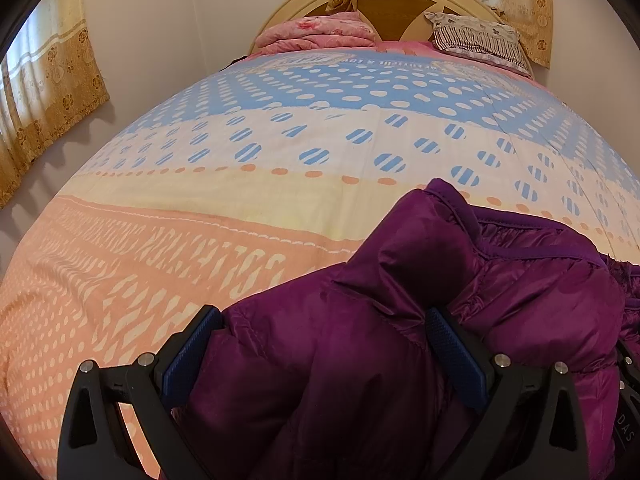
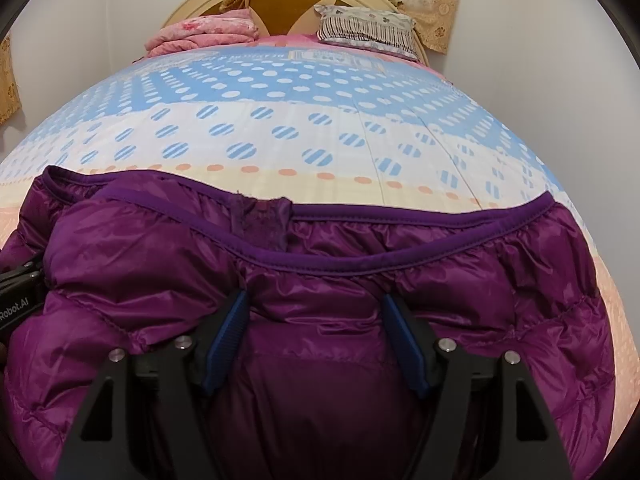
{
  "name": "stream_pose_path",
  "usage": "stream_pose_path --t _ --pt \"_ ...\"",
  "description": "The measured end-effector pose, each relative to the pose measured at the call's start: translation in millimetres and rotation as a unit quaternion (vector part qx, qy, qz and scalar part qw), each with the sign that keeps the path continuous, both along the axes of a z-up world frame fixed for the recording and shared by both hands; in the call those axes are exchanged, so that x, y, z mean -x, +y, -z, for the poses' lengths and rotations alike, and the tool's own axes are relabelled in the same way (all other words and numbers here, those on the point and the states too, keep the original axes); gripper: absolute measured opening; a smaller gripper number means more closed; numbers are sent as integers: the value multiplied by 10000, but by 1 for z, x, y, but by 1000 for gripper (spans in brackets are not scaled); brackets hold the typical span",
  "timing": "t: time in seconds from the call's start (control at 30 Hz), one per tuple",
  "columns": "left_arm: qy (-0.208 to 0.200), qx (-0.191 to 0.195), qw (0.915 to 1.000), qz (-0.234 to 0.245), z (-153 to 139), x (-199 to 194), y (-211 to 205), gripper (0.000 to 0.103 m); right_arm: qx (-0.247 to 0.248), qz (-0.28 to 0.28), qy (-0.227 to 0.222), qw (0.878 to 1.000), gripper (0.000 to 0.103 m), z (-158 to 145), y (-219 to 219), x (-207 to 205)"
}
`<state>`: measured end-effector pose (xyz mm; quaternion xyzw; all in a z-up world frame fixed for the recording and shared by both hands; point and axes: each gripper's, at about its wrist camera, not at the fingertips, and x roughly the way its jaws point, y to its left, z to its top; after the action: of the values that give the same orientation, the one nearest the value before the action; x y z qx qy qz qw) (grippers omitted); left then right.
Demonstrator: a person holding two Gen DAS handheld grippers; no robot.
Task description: Fold large clothes
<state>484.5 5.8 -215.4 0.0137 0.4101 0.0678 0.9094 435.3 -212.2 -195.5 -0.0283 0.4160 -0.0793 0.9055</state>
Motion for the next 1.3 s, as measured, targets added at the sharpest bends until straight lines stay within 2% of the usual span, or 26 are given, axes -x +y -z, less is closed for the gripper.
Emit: stream_pose_path --t 0.2,0.27,0.3,0.37,0.43,0.5,0.63,0.73,0.77,0.8,0.87,0.9,0.93,1.0,1.1,1.17,1.2,1.3 --pt "264 64 9996 13 -9 7 9 102 -57 -90 169 9998 73 -4 -1 -1" --pt "69 376 9993 -5 -27 32 27 102 -241 -101 210 9994 73 -16 -7 12" --pt "-108 569 9983 54 -36 52 39 102 -372 -43 50 9993 73 -25 -9 27" --pt "-342 685 9971 -24 -45 90 61 102 -420 -111 -184 9989 79 -37 -7 60" --pt "-393 773 9961 -129 -41 116 77 102 -334 -117 -327 9988 85 -38 -1 89" --pt "-216 881 9954 -301 -25 134 88 102 -179 -172 -213 9995 85 -23 7 106" --pt "104 984 9948 -221 2 145 83 102 190 -224 -325 9990 86 -5 22 113" --pt "17 1024 9947 -128 5 152 75 101 306 -249 -236 9989 88 2 25 108" --pt "-17 994 9950 -64 4 153 72 95 300 -254 -220 9990 88 1 25 107" --pt "-18 1039 9946 24 4 154 71 83 284 -257 -212 9990 89 1 24 107" --pt "-13 1153 9933 115 3 156 69 75 272 -265 -195 9991 89 -1 23 109" --pt "-26 1180 9928 193 2 158 67 66 265 -279 -184 9991 89 -6 24 114" --pt "-38 1215 9922 269 0 160 66 62 165 -274 -171 9993 89 -12 22 120" --pt "-89 1269 9911 381 -2 164 65 41 -2 -258 -330 9991 89 -27 24 145" --pt "-213 1290 9902 481 -5 169 66 26 254 -353 -435 9981 93 -28 34 181" --pt "-251 1290 9899 541 -7 173 62 20 203 -438 -31 9988 93 -5 36 185" --pt "-265 1288 9897 573 -9 175 61 15 189 -434 -29 9989 93 5 36 187" --pt "-324 1221 9901 611 -14 178 61 11 339 -425 -104 9985 96 11 40 187"
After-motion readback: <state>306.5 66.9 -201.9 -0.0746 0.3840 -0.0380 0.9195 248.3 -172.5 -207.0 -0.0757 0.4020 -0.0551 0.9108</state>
